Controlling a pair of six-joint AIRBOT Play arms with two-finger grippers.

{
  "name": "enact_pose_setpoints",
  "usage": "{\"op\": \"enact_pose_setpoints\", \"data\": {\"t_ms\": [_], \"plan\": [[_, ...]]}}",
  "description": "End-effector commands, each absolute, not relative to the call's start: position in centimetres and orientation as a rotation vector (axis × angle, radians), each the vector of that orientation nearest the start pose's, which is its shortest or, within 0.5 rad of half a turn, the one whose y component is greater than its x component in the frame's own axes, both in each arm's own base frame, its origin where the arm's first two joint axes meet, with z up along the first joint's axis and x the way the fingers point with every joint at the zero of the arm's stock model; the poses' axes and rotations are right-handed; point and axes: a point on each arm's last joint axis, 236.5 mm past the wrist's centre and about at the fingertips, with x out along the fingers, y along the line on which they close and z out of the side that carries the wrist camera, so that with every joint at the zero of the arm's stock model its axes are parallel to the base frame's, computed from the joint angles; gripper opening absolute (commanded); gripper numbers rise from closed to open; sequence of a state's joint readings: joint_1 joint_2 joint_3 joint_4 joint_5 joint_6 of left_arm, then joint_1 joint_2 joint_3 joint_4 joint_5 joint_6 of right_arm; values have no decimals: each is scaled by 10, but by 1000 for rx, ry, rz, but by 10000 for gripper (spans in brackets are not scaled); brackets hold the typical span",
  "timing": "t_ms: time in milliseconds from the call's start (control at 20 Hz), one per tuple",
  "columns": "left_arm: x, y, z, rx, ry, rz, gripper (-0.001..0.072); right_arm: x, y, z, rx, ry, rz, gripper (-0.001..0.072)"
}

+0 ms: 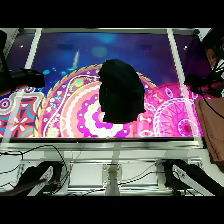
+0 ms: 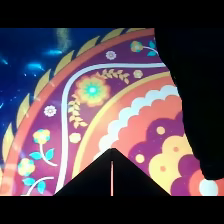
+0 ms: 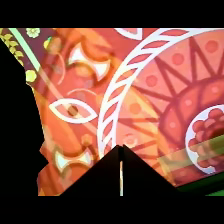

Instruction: Fold the clothes and pants, and hang the long-sleeved shirts on hangers.

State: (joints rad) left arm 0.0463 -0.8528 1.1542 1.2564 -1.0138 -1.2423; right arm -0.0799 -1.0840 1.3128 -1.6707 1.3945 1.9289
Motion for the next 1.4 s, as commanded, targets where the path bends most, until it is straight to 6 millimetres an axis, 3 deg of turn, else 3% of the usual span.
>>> {"op": "enact_pose_setpoints", "data": {"t_ms": [0, 550, 750, 850, 1050, 1200, 1350], "plan": [[368, -45, 197, 44, 662, -263, 66, 346, -51, 118, 290, 1127, -354, 21], [368, -45, 197, 44, 662, -263, 66, 348, -51, 119, 289, 1117, -353, 20], [369, -45, 197, 44, 661, -262, 66, 358, -54, 124, 193, 1082, -295, 20], [371, -45, 190, 40, 679, -264, 67, 356, -54, 122, 178, 1097, -287, 21], [367, -49, 160, 23, 787, -290, 67, 342, -51, 103, 135, 1151, -254, 21], [363, -62, 136, -37, 869, -340, 67, 331, -24, 90, 117, 1140, -106, 21], [366, -90, 121, -139, 920, -424, 109, 317, 25, 108, 118, 1013, 141, 21]]}}
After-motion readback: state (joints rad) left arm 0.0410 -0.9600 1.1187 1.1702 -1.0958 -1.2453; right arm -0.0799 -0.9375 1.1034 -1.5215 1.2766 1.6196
